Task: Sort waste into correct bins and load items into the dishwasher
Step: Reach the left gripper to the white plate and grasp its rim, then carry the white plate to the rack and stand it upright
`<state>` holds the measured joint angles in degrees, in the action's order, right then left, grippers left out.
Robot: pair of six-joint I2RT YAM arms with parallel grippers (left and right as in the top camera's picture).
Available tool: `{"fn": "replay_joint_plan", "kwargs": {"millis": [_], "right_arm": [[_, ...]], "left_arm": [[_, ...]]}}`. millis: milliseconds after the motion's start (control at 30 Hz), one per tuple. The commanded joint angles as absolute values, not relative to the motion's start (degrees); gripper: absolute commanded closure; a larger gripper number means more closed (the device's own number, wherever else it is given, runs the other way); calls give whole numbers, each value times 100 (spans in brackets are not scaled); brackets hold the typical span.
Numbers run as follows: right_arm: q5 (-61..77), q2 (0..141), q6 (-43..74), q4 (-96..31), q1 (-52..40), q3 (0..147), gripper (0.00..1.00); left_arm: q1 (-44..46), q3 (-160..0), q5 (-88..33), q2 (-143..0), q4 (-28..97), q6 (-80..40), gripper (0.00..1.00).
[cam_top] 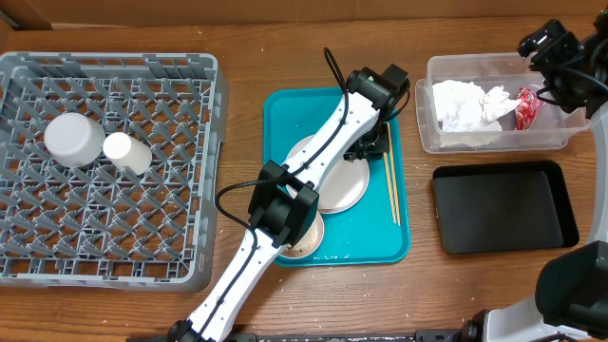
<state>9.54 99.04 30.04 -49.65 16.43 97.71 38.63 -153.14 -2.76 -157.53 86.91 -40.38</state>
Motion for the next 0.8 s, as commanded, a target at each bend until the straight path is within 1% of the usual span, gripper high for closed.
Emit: {"fn": "replay_joint_plan", "kwargs": {"millis": [0,67,100,133,333,467,567,633,767], "right_arm": [[860,9806,3046,-4947,1651,9832,0],[858,9806,3046,-4963,1651,9832,0],[858,9806,3046,-4969,1651,9832,0],[858,9806,3046,-4971,1651,9832,0],[858,9806,3046,-4967,1651,9832,0],[858,9806,3046,-4969,1651,9832,0],[860,9806,3046,-4987,1651,9832,0],[864,9806,3046,-5002,1649,9832,0],[864,9806,3048,-5006,1647,9832,0]], "left_arm": [[3876,-15305,-196,-15950,8674,-4110,75],[3876,-15305,-196,-15950,8674,-4110,85],[3874,-15310,-193,-15950,8674,-4104,93],[3861,-15323,-196,-15950,8667,-4045,96],[3826,-15727,-193,-15930,8733,-3717,96],[3815,-16639,-193,-15911,9078,-3312,96],[3774,-17537,-191,-15819,9419,-2786,96],[3719,-18018,-187,-15686,9498,-2390,96],[3527,-18002,-89,-14995,9491,-2244,96]]}}
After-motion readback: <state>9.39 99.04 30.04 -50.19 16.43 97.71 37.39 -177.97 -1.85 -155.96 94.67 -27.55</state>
